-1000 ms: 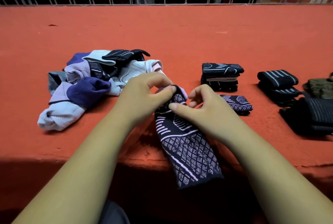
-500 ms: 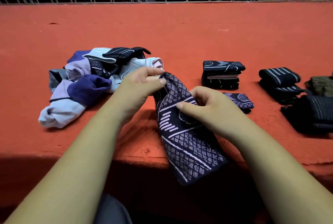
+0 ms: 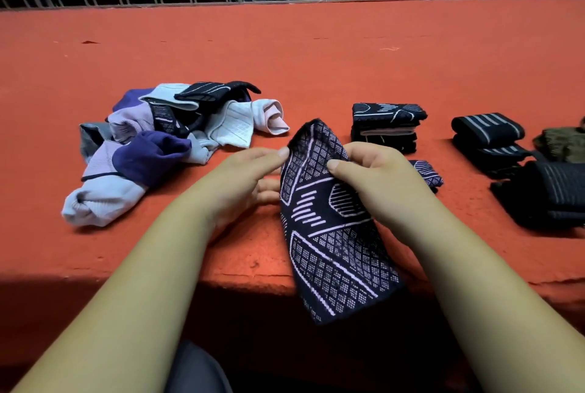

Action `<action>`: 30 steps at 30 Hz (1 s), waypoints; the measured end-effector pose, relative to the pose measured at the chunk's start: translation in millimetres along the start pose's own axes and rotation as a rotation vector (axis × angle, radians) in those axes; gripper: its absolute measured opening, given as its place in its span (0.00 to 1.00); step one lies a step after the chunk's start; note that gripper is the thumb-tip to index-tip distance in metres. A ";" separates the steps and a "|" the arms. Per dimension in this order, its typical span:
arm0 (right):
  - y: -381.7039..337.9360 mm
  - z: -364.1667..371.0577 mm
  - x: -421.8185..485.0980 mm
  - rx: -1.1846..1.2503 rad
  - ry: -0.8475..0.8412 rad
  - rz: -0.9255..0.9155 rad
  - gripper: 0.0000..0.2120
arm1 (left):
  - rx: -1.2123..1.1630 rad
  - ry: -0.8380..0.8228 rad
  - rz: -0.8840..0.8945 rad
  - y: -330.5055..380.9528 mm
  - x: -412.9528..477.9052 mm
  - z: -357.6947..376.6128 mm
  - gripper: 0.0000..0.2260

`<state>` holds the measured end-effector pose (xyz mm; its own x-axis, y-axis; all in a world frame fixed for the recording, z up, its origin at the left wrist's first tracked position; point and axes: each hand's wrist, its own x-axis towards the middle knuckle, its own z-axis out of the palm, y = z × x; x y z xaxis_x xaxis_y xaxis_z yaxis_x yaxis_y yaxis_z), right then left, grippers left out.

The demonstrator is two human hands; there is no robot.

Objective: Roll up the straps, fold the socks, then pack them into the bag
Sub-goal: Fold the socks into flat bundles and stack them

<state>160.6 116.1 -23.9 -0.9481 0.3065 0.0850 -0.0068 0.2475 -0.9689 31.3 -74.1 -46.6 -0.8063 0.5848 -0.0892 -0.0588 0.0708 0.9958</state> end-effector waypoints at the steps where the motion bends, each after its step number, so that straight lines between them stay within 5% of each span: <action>1: -0.6 -2.6 -0.7 0.053 0.002 0.013 0.07 | -0.046 -0.052 -0.042 -1.6 -0.2 0.2 0.23; 11: 1.5 -17.8 -1.5 -0.002 0.028 -0.068 0.11 | -0.300 -0.071 0.055 9.7 -4.5 23.6 0.20; 18: -0.2 -31.2 -0.3 0.178 -0.046 -0.115 0.06 | -0.363 -0.260 0.023 16.5 -19.4 29.0 0.14; 24: -11.1 -38.8 -9.0 0.384 -0.042 -0.028 0.10 | -0.302 -0.187 0.105 15.9 -20.5 26.6 0.19; 30: -1.7 -49.8 -11.3 -0.143 -0.087 -0.029 0.13 | -0.283 -0.041 0.136 23.3 -26.3 38.7 0.05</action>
<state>187.2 158.0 -11.6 -0.9722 0.2180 0.0854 0.0053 0.3851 -0.9229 73.9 -56.5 -22.0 -0.7939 0.6060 0.0503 -0.1180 -0.2347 0.9649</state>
